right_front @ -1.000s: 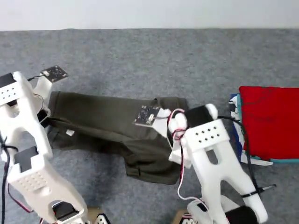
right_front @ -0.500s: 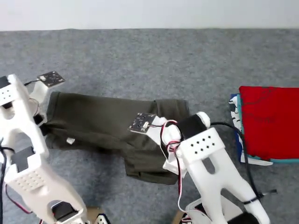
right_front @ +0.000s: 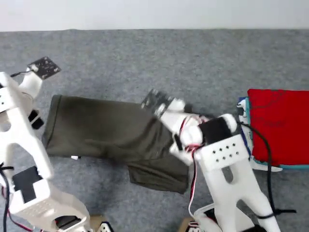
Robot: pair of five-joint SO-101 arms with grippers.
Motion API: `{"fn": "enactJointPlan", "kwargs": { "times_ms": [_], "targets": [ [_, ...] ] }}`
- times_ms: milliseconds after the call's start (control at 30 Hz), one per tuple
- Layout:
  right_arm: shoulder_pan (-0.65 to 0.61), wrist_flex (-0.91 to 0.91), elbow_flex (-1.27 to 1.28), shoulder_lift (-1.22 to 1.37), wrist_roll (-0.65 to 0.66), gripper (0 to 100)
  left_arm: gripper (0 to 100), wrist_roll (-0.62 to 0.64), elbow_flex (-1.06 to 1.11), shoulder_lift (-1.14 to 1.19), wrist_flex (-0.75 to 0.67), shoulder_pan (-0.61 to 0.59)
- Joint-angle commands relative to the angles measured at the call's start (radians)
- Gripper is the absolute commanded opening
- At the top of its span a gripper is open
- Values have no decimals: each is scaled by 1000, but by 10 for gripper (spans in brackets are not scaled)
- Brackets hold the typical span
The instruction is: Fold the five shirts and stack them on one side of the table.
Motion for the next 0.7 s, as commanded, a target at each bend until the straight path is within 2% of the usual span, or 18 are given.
{"fn": "enactJointPlan", "kwargs": {
  "times_ms": [0, 133, 233, 400, 533, 667],
  "targets": [
    [67, -189, -63, 117, -14, 19, 6, 219, -4, -37, -94, 64],
    [85, -340, -94, 277, -41, 10, 6, 384, -5, 49, -193, 129],
    [87, -435, -153, 407, -101, 10, 6, 454, -8, 137, -242, 178],
    [88, -499, -299, 673, -123, 10, 6, 460, -12, 298, -304, 219],
    [110, -496, -446, 875, -121, 10, 6, 456, -15, 414, -373, 201],
    [188, -472, -591, 1046, -121, 10, 6, 399, -82, 514, -356, 161]
  ]
}}
